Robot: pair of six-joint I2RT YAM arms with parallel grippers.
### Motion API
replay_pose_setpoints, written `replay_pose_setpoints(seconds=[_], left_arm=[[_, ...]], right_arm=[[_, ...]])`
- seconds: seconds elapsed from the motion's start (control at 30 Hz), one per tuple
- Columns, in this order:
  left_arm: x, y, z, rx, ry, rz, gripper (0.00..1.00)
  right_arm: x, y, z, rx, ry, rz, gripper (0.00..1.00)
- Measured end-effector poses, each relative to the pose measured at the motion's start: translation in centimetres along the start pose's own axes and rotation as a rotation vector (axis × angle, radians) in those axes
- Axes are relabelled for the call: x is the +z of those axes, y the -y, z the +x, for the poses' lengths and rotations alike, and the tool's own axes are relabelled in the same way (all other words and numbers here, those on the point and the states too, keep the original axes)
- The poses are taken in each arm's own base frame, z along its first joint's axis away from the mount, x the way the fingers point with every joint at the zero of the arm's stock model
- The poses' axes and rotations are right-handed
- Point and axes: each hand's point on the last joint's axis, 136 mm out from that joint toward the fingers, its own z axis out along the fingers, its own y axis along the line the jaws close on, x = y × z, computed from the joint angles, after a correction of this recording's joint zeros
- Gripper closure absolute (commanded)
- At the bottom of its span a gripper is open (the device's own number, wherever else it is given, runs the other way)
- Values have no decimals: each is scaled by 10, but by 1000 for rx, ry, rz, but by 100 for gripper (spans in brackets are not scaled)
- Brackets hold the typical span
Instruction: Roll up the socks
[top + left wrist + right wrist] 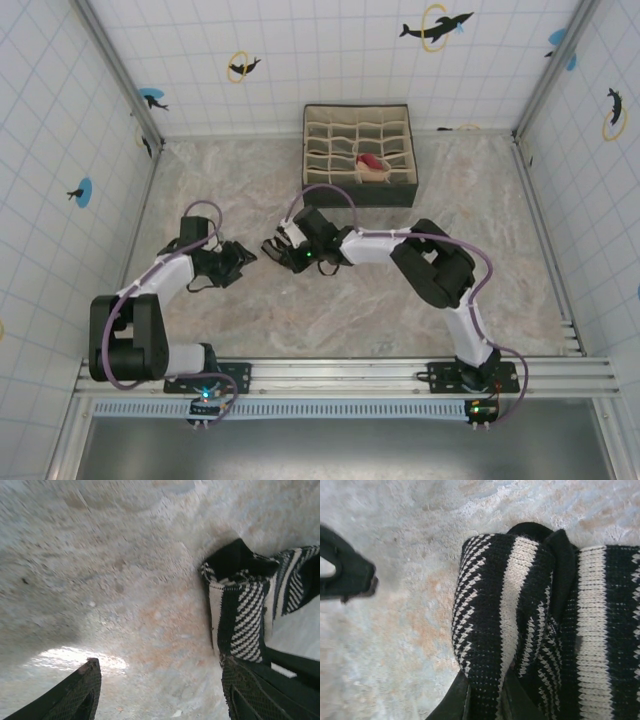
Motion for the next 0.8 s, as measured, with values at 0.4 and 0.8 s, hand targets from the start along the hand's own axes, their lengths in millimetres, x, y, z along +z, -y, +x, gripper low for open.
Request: replay_pose_setpoints(seconds=[0.4,0.8], left_arm=[[6,27,1,55,45,108,38],[33,52,12,147,37,140,43]], right_arm=[[-7,4,5,380,-14,-269,100],[-14,12,13,591,-2,-329,100]])
